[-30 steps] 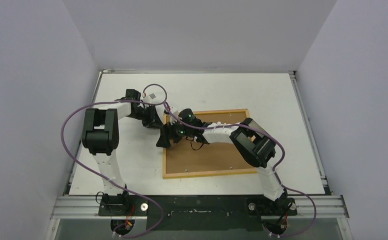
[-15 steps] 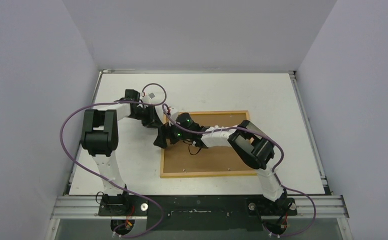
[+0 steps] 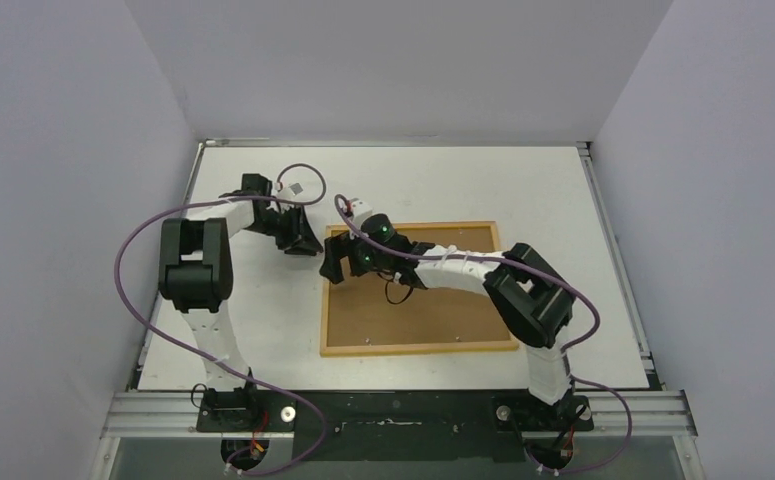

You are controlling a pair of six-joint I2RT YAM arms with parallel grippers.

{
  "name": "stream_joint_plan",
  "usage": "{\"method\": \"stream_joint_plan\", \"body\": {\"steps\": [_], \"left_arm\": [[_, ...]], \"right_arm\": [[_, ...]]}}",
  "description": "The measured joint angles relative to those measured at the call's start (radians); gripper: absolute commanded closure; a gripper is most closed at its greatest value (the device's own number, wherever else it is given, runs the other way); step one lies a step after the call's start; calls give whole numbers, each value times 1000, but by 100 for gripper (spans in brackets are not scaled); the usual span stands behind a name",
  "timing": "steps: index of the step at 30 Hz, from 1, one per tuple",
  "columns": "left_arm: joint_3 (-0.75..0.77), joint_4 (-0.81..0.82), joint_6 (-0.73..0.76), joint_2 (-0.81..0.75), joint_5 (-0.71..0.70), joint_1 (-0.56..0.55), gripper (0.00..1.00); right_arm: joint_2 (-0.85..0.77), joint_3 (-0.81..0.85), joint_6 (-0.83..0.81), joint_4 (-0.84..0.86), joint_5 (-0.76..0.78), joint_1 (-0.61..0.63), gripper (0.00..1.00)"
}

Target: Put the photo into the frame

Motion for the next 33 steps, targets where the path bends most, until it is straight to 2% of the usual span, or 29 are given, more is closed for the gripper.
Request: {"method": "stream_joint_plan", "body": {"steps": [1, 5, 9, 13, 16, 20, 24, 33], "left_arm": [[21, -21, 6, 0, 0, 8, 69], [74, -81, 60, -26, 0, 47, 63], [64, -135, 131, -102, -2, 68, 61], [-8, -148, 187, -171, -27, 30, 61], [-77, -145, 209, -182, -61, -40, 61], [-141, -148, 217, -182, -92, -106, 61], [-152, -137, 220, -182, -120, -114, 61], [-183, -104, 221, -182, -153, -140, 60]], "right_arm": [[-27, 0, -5, -31, 18, -13, 10], [-142, 13, -18, -188, 141, -93, 10], [-258, 2, -22, -378, 343, -263, 10], [-342, -97, -9, -487, 499, -472, 10], [-381, -184, 17, -552, 568, -576, 10], [-395, -247, 32, -600, 588, -602, 9], [-391, -268, 31, -604, 576, -602, 0], [-349, -329, 21, -511, 477, -611, 27]]}}
